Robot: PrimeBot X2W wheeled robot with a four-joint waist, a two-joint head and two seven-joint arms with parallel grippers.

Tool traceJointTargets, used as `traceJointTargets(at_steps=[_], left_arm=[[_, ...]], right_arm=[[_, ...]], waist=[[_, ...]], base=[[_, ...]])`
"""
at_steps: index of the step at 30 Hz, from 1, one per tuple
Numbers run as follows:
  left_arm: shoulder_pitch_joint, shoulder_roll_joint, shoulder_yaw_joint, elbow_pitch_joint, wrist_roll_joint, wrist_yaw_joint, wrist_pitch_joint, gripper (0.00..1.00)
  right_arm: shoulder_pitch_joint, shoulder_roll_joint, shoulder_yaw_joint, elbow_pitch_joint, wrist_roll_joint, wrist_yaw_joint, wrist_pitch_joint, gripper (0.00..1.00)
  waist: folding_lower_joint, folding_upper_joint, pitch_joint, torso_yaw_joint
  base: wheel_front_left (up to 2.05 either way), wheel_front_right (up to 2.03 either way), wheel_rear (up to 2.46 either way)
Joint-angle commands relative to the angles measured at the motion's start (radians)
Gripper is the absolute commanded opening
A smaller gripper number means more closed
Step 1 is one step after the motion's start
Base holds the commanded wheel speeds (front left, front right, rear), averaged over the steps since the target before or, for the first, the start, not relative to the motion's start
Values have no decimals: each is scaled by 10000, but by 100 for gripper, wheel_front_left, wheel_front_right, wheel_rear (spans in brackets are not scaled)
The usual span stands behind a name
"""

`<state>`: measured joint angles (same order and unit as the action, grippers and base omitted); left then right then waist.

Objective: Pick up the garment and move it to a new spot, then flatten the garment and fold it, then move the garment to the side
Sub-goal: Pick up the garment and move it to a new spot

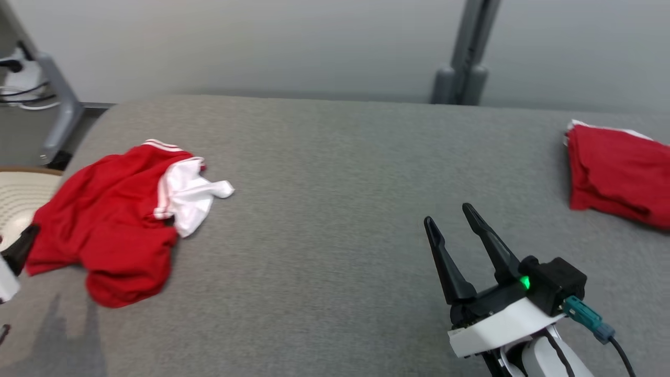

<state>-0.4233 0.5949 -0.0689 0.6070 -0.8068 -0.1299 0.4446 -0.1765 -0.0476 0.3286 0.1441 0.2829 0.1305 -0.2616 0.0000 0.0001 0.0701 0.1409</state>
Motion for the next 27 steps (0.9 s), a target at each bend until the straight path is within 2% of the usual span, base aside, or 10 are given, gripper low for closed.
traceJointTargets(at_steps=[1, 4, 10, 20, 21, 22, 23, 24, 25, 27], left_arm=[[-195, 136, -86, 273, -219, -14, 247, 100], [-520, 511, -75, 943, -854, -14, 696, 100], [-817, 885, -337, 1868, -1663, -14, 1395, 100], [-530, 937, -1255, 2428, -2880, -15, 2972, 100], [-496, 916, -1344, 2410, -2943, -15, 3044, 95], [-475, 925, -1419, 2381, -3011, -16, 3070, 76], [-463, 955, -1483, 2355, -3083, -16, 3062, 41], [-464, 987, -1544, 2306, -3143, -16, 3004, 10], [-470, 1015, -1617, 2247, -3178, -16, 2960, 0], [-522, 1112, -1742, 2100, -3238, -16, 2737, 0]], right_arm=[[-172, -58, 3, -97, -66, 5, -51, 100], [-390, -56, 144, -258, -27, 5, -51, 100], [-815, -53, 528, -532, 147, 5, -51, 100], [-814, -50, 512, -653, 52, 5, -51, 100], [-817, -50, 535, -661, 64, 5, -51, 100], [-814, -49, 551, -664, 71, 5, -51, 100], [-811, -49, 566, -657, 71, 5, -51, 100], [-808, -49, 568, -643, 64, 5, -51, 100], [-809, -53, 565, -625, 50, 5, -51, 100], [-817, -51, 527, -581, 6, 5, -51, 100]], waist=[[0, -1, 681, -856], [0, -1, 1027, -1396], [0, -1, 1633, -2134], [0, -1, 2002, -2536], [0, -1, 2013, -2541], [0, -1, 2021, -2540], [0, -1, 2024, -2536], [0, -1, 2024, -2529], [0, -1, 2018, -2518], [0, -1, 1990, -2488]], base=[[0, 0, 0], [0, 0, 0], [0, 0, 0], [0, 0, 0], [0, 0, 0], [0, 0, 0], [0, 0, 0], [0, 0, 0], [0, 0, 0], [0, 0, 0]])
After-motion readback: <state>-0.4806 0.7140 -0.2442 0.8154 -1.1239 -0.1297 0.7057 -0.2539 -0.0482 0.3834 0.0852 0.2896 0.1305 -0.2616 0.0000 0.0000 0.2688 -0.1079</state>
